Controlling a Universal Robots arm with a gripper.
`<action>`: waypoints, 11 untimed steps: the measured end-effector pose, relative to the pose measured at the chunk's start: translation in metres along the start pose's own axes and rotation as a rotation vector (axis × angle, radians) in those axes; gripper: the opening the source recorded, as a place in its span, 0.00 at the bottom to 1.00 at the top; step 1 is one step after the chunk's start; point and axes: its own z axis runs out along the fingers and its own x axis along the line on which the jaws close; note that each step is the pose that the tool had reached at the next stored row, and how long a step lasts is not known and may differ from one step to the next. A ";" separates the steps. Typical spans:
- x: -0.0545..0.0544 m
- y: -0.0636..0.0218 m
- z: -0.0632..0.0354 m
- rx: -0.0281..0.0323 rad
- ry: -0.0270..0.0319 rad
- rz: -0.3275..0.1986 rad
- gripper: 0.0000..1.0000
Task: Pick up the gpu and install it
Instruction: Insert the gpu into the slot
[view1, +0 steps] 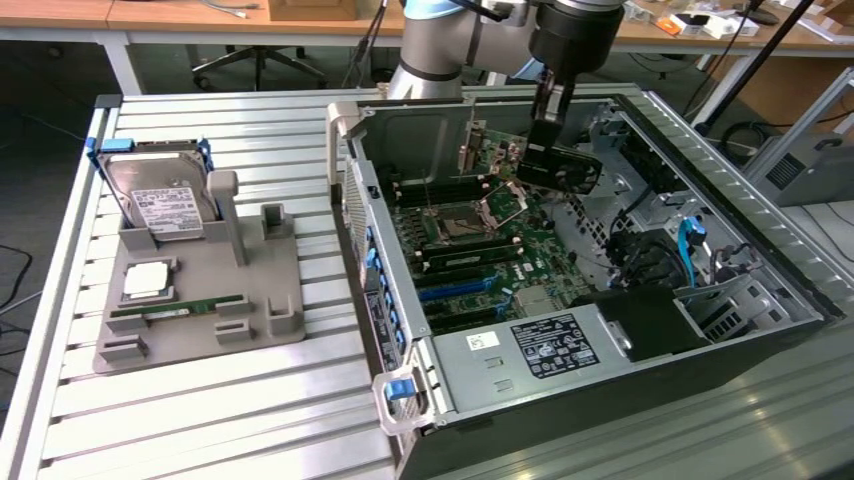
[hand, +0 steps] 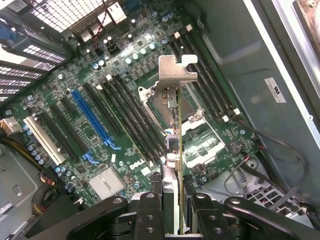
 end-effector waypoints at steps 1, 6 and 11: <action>0.000 0.0000 0.0000 -0.0001 -0.0003 -0.003 0.27; 0.000 -0.0002 0.0000 -0.0007 -0.0017 -0.021 0.27; 0.000 -0.0003 0.0000 -0.0011 -0.0026 -0.034 0.27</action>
